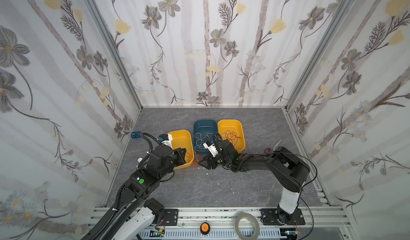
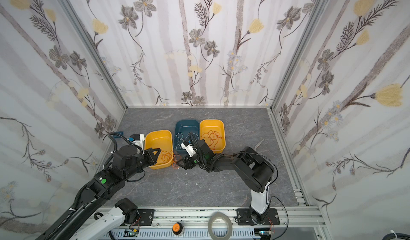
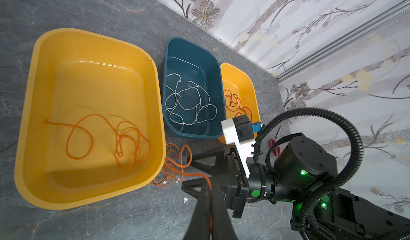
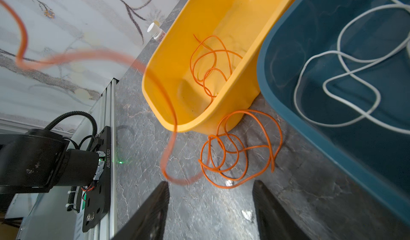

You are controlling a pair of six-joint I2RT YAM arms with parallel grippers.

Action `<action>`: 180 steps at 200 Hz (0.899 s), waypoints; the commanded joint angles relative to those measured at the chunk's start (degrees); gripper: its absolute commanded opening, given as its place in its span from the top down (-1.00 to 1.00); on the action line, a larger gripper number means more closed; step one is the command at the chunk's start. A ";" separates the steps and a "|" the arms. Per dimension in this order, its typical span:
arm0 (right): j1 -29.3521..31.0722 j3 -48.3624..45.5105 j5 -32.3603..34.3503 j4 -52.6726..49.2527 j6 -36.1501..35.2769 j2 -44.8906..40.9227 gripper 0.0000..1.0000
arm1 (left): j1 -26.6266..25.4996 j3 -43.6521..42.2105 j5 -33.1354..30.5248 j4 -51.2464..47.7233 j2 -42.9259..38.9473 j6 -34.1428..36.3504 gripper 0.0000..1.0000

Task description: Untangle the cables

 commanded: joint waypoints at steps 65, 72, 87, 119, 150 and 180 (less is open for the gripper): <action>-1.00 -3.05 0.17 4.75 3.25 -0.35 -0.27 | 0.35 5.40 -1.49 -0.01 2.19 3.16 1.00; -0.99 -2.96 0.47 4.40 3.10 -0.21 -0.26 | 0.36 5.57 -1.54 0.05 2.18 3.27 1.00; -0.90 -2.36 1.28 3.60 2.73 0.15 -0.24 | 0.36 5.94 -1.55 0.04 2.20 3.46 1.00; -0.51 -1.50 3.85 2.87 0.88 0.22 -0.21 | 0.37 6.71 -1.66 -0.49 2.05 3.77 1.00; 0.23 2.18 5.06 -0.57 -1.66 1.72 -0.20 | 0.42 7.11 -1.57 -0.19 2.07 3.81 1.00; 1.33 6.38 4.37 -2.44 -2.47 4.14 -0.18 | 0.45 7.46 -1.49 0.29 2.29 3.90 1.00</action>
